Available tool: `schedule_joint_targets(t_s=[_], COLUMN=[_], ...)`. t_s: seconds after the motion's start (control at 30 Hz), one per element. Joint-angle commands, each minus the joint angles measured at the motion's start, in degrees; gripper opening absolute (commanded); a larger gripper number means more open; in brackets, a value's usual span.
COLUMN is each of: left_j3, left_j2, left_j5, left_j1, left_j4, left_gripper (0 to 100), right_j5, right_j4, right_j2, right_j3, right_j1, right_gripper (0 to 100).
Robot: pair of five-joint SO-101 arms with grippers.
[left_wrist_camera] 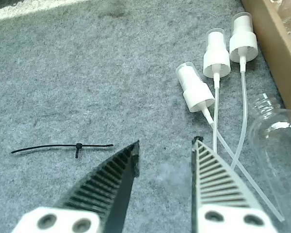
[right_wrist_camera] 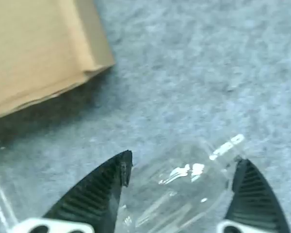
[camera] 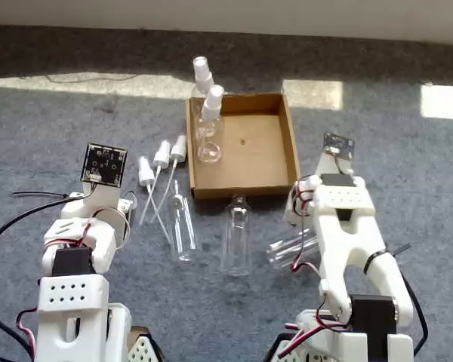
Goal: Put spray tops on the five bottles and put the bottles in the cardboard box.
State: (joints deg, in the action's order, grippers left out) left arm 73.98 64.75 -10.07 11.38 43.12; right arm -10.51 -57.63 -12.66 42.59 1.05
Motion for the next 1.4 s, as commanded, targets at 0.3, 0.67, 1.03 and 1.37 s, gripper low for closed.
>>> schedule_joint_targets(t_s=[0.3,0.67,1.03,1.37], left_j3=[-0.2,-0.2,0.7,0.9], left_j2=[0.5,0.5,0.7,0.7], left_j5=[-0.1,-0.1,-0.1,-0.2], left_j1=[-1.2,-1.2,-1.2,-2.5], left_j4=[-0.7,-0.7,-1.0,-1.0], left_gripper=[17,17,17,17], right_j5=[22.6,47.6,50.6,39.6], right_j4=[0.6,0.7,-3.5,-9.2], right_j2=[0.0,7.4,14.2,14.3], right_j3=[-10.4,-18.9,-24.3,-27.9], right_j1=[-22.1,-18.1,-18.1,-18.2], right_gripper=[10.9,10.9,21.8,33.9])
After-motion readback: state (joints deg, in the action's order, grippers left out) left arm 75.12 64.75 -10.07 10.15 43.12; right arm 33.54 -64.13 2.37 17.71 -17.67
